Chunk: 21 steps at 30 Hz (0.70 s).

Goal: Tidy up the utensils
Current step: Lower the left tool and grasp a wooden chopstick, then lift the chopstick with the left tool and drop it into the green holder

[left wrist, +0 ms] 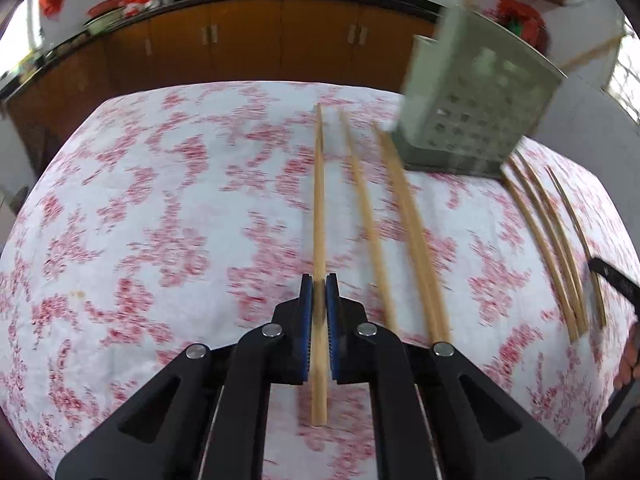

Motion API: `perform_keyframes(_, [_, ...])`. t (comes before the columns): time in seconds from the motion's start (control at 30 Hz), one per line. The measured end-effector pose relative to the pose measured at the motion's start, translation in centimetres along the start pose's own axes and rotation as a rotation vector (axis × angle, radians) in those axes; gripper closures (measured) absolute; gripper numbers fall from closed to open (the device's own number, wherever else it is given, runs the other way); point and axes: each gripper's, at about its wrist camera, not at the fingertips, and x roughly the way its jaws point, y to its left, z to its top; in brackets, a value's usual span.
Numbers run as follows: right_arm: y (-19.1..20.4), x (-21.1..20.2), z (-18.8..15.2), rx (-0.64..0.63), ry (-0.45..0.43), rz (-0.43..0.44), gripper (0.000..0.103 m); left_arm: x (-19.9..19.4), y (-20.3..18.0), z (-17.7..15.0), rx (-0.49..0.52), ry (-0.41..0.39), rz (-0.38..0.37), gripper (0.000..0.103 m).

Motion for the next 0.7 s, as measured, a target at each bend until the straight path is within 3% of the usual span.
perform_keyframes(0.17, [1.3,-0.2,-0.5,-0.057,-0.012,0.026,0.095,0.0,1.9,0.5,-0.024,0.000,0.004,0.096])
perform_keyframes(0.7, [1.5,-0.3,-0.8,-0.068,-0.023,0.021,0.095,-0.4,2.0,-0.2,0.028,-0.041,-0.011,0.095])
